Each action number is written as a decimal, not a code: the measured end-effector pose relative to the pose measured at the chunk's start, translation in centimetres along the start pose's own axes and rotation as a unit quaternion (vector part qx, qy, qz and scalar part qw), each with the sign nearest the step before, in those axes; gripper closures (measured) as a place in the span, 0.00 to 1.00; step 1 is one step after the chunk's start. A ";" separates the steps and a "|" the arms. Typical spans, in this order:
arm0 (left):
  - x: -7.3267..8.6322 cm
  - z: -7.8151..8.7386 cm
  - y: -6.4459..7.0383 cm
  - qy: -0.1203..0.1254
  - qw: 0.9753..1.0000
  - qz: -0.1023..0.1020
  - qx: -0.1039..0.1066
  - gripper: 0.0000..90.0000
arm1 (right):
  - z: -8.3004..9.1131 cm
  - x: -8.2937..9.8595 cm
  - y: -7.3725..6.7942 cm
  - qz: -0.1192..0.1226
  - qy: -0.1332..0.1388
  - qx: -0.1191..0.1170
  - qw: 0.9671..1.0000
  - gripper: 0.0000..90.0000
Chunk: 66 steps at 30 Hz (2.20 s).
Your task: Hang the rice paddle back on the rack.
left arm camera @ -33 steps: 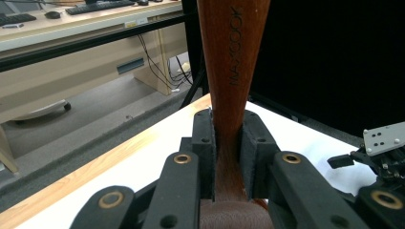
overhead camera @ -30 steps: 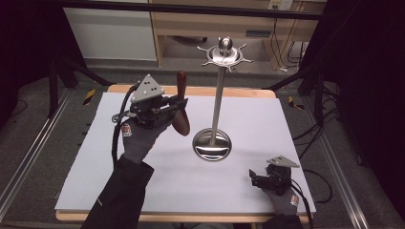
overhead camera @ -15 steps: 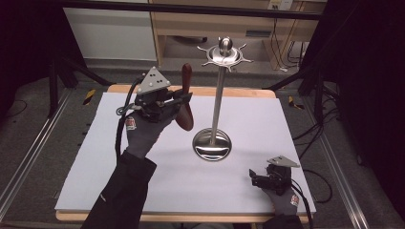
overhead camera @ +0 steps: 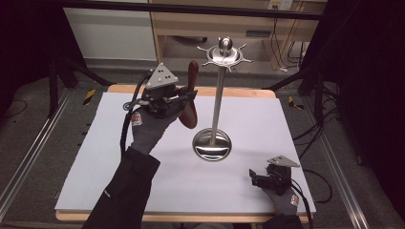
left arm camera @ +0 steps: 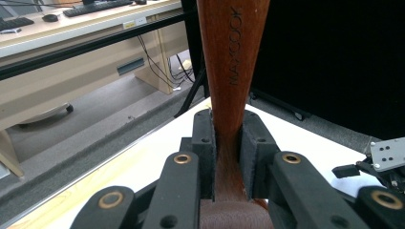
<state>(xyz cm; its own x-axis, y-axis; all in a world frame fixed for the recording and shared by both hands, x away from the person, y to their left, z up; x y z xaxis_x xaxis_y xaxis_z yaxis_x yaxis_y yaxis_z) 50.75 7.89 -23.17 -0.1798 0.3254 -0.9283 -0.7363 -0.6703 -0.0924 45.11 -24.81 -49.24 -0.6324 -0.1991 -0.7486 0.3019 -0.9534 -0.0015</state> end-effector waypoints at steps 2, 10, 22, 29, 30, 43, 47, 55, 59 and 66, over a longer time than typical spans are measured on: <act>-0.1 -0.1 0.0 -0.001 1.000 0.000 -0.001 0.86 | 0.0 0.0 0.0 0.000 0.000 0.000 1.000 0.11; -0.6 -0.5 -0.3 -0.003 1.000 0.001 0.000 0.86 | 0.0 0.0 0.0 -0.001 0.000 0.001 1.000 0.11; -0.8 -1.4 -0.3 -0.012 1.000 0.005 0.004 0.86 | 0.0 0.0 0.0 0.000 0.000 -0.001 1.000 0.11; -1.1 -1.9 -0.2 -0.020 1.000 0.004 0.001 0.86 | 0.0 0.0 0.0 -0.002 0.000 0.001 1.000 0.11; -1.1 -1.9 -0.3 -0.021 1.000 0.002 -0.002 0.86 | 0.0 0.0 0.0 -0.002 -0.001 -0.001 1.000 0.11; -1.3 -2.6 -0.3 -0.026 1.000 0.005 0.001 0.86 | 0.0 0.0 0.0 -0.002 -0.001 -0.002 1.000 0.11; -1.4 -2.9 -0.2 -0.026 1.000 0.007 0.002 0.86 | 0.0 0.0 0.0 -0.002 -0.001 -0.002 1.000 0.11; -1.2 -3.5 -0.2 -0.023 1.000 0.006 0.002 0.86 | 0.0 0.0 0.0 -0.002 0.001 -0.002 1.000 0.11; -1.1 -3.7 -0.1 -0.014 1.000 0.004 -0.001 0.86 | 0.0 0.0 0.0 -0.002 0.000 -0.002 1.000 0.11; -0.5 -4.3 -0.3 0.039 0.999 0.000 -0.010 0.86 | 0.0 0.0 -0.1 -0.001 0.000 -0.003 1.000 0.11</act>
<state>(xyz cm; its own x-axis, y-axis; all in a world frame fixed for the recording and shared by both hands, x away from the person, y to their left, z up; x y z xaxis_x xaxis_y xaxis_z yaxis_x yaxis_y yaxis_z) 53.89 5.04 -24.27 -0.1281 0.2738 -0.9532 -0.7231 -0.6836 -0.0992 45.06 -24.75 -49.23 -0.6327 -0.1968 -0.7490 0.3050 -0.9523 -0.0074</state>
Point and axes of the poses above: each handheld gripper's, and its own axes: z roughly backward along the jaws, x roughly out of its underside, y roughly to its right, the point moved 3 cm from there along -z, roughly forward along the jaws, and after that the axes turned 1 degree about -y, right-handed, at the moved point
